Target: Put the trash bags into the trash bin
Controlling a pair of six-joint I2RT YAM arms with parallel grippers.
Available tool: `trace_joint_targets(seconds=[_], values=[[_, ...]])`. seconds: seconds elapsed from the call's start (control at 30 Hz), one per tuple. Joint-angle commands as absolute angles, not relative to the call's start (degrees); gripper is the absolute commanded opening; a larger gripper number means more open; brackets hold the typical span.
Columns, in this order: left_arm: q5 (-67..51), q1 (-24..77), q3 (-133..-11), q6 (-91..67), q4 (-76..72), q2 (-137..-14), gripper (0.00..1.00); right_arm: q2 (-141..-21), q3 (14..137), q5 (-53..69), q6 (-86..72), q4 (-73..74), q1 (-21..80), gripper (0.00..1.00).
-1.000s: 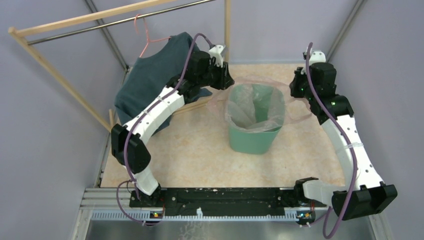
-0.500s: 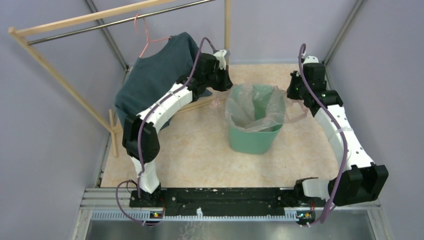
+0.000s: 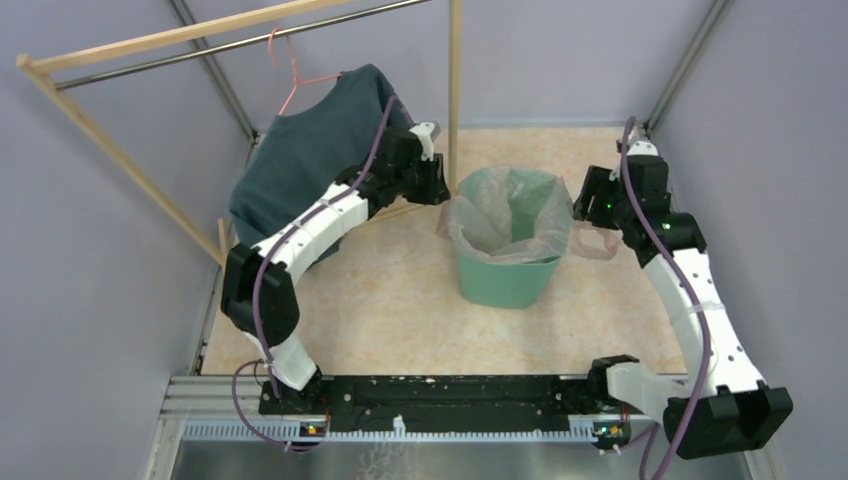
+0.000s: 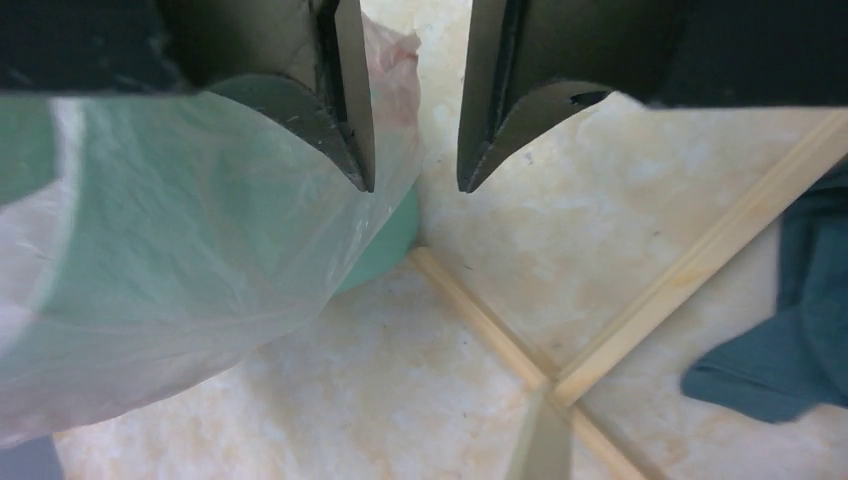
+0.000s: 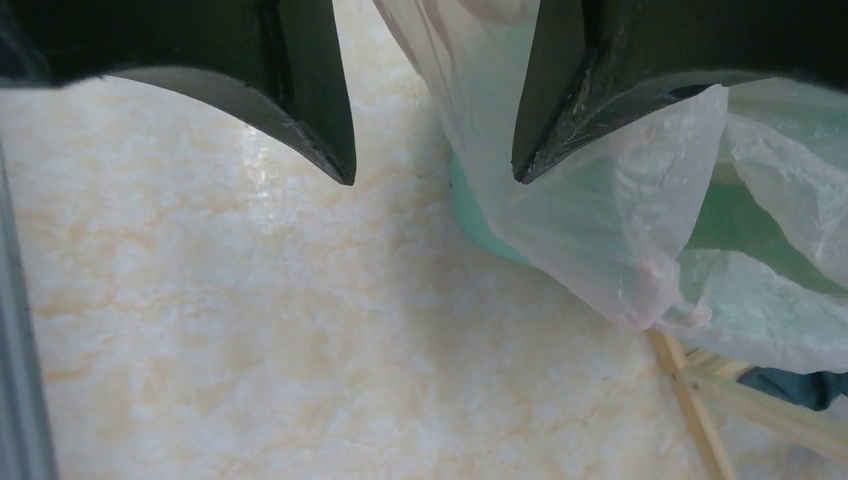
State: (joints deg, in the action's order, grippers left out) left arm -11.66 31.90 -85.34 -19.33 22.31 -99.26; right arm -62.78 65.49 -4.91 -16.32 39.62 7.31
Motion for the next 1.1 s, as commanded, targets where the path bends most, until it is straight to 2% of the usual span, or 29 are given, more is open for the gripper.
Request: trace_joint_targets(seconds=[0.0, 0.07, 0.17, 0.27, 0.3, 0.5, 0.73, 1.07], values=[[-5.0, 30.6, -86.2, -17.9, 25.7, -89.1, 0.50, -56.5, 72.2, -8.8, -16.6, 44.5, 6.8, 0.69], [-3.8, 30.3, -85.8, -17.7, 27.4, -86.2, 0.60, -54.7, 74.2, -8.7, -16.5, 46.3, 6.8, 0.78], [-2.9, 30.1, -83.2, -18.0, 28.3, -81.5, 0.71, -52.2, 75.2, -7.9, -17.7, 48.7, 6.8, 0.81], [-4.1, 29.8, -78.2, -19.9, 27.3, -76.4, 0.85, -47.2, 72.2, -10.8, -23.2, 49.5, 6.8, 0.94], [-5.3, 29.6, -76.2, -21.1, 26.7, -74.7, 0.86, -45.4, 70.5, -12.0, -25.7, 49.3, 6.8, 0.95], [-13.7, 29.1, -62.9, -31.0, 16.5, -68.4, 0.98, -37.5, 63.2, -19.7, -40.9, 48.7, 6.8, 0.87], [-16.4, 27.7, -56.3, -39.2, 10.0, -72.6, 0.99, -38.3, 58.5, -16.2, -57.3, 52.2, 6.8, 0.80], [-24.5, 26.6, -52.4, -51.9, -2.5, -80.1, 0.99, -39.9, 55.9, -9.5, -69.6, 56.8, 6.8, 0.78]])
